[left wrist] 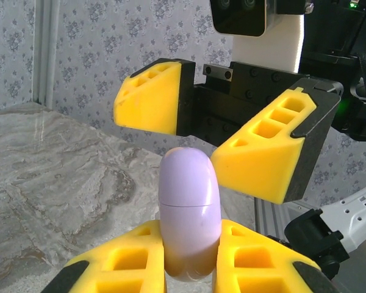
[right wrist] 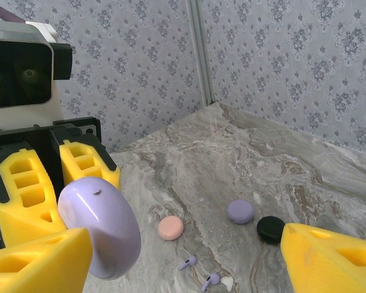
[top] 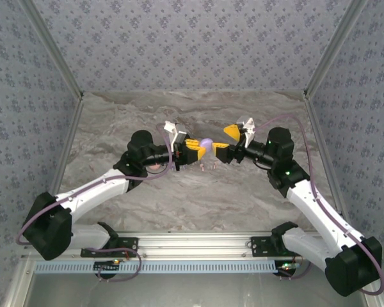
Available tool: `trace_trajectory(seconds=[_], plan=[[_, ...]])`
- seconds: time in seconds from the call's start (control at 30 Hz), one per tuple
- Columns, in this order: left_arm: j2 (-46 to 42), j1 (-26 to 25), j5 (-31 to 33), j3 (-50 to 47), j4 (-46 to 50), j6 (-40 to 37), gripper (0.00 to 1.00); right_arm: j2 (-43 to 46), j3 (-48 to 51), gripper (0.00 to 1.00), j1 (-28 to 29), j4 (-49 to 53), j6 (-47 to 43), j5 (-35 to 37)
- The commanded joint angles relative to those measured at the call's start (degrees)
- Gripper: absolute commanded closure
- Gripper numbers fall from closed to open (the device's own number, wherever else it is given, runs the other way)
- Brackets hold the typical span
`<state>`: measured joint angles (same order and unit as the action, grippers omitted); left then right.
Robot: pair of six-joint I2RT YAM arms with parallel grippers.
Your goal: Insert the wireless bluetooth earbuds into the charging case
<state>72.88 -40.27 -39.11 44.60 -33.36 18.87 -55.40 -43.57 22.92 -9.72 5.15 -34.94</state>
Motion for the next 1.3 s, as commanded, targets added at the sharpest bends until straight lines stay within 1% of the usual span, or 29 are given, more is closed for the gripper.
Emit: trace_trajectory(seconds=[0.0, 0.23, 0.57, 0.9, 1.1, 1.27], plan=[[-1.19, -0.49, 0.35, 0.09, -2.67, -1.1, 0.97, -0.16, -1.78, 0.17, 0.63, -0.66, -0.03, -0.39], [-1.16, -0.62, 0.23, 0.22, -2.67, -0.98, 0.97, -1.51, -2.37, 0.17, 1.33, -0.98, 0.27, 0.03], [-1.65, -1.25, -0.17, 0.13, -2.17, -2.62, 0.98, -3.28, -4.29, 0.18, 0.59, -0.01, 1.36, 2.24], [-1.78, -1.65, 0.39, -0.04, -1.46, -4.02, 0.99, -5.64, -6.7, 0.18, -0.67, 0.93, 2.5, 1.0], [-2.21, -1.61, 3.92, -1.15, -1.4, -4.89, 1.0, -2.53, -6.19, 0.18, -1.83, 1.57, 3.16, -0.63], [-4.26, -1.64, 11.42, -3.88, -1.47, -5.85, 1.0, 2.43, -4.92, 0.16, -3.18, 4.61, 3.83, -0.38]])
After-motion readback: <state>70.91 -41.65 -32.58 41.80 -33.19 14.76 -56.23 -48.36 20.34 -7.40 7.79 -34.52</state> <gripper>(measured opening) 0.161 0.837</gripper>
